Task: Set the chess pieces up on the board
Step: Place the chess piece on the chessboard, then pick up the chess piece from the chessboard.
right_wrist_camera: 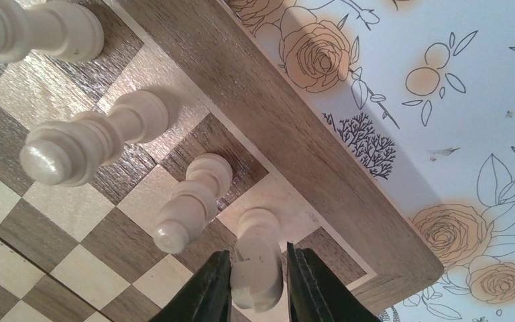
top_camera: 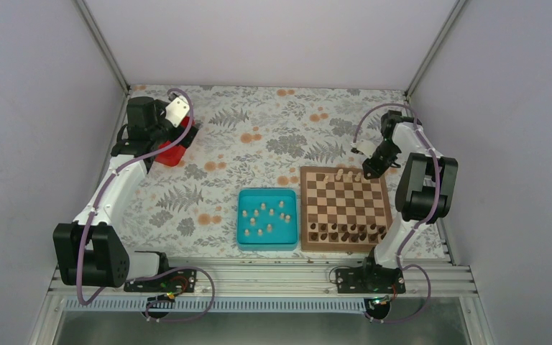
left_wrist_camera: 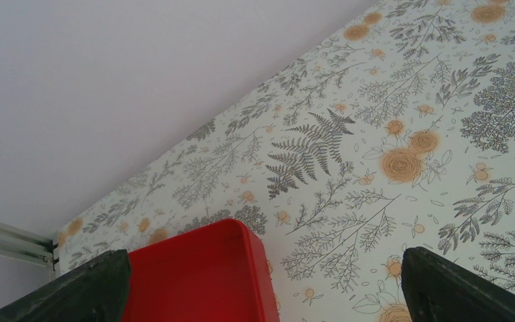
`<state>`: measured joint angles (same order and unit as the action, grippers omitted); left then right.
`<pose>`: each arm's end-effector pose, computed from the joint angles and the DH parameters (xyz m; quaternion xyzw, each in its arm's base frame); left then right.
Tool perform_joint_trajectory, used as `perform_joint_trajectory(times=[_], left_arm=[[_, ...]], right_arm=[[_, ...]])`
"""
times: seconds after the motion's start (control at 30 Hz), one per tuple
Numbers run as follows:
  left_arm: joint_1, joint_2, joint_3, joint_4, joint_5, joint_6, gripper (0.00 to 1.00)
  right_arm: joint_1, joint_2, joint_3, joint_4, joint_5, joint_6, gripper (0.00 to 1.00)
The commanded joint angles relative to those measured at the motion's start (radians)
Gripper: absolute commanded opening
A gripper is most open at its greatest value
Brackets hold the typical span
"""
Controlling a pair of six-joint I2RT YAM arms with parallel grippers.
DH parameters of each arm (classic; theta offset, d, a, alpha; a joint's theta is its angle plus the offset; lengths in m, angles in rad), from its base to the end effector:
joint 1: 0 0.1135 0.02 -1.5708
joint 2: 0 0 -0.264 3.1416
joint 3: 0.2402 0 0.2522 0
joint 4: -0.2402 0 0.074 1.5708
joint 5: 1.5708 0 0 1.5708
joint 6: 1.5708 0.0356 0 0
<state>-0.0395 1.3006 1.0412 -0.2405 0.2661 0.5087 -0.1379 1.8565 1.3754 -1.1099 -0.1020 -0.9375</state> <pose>0.2962 -0.0211 0.3111 0.2959 0.8023 0.0066 0.5184 0.3344 -0.0428 0.1972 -0.3882 0.9201 0.0489 0.0174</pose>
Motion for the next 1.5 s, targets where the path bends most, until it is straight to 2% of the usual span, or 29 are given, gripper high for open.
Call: perform_joint_trajectory(times=[0.0,0.27,0.4,0.6,0.8,0.97,1.47], left_arm=[[0.003,-0.004,0.0,0.011,0.007,0.005,1.0],[0.004,-0.001,0.006,0.008,0.01,0.005,1.0],[0.004,-0.004,0.008,0.007,0.009,0.007,1.0],[0.003,-0.003,0.01,0.008,0.015,0.004,1.0],[0.003,-0.003,0.012,0.007,0.014,0.004,1.0],[0.004,-0.011,0.012,0.003,0.009,0.003,1.0],[0.004,-0.013,0.003,0.008,0.008,0.002,1.0]], right_arm=[[0.003,-0.011,-0.011,0.014,-0.002,0.002,0.26],[-0.002,-0.046,0.007,-0.009,-0.02,-0.006,0.35],[0.002,-0.086,0.08,-0.053,-0.043,-0.004,0.39],[0.106,-0.101,0.197,-0.145,-0.049,0.015,0.43],[0.307,-0.116,0.156,-0.129,-0.044,0.04,0.45],[0.404,-0.084,0.143,-0.116,-0.045,0.058,0.46],[0.446,-0.005,0.066,-0.051,-0.005,0.08,0.46]])
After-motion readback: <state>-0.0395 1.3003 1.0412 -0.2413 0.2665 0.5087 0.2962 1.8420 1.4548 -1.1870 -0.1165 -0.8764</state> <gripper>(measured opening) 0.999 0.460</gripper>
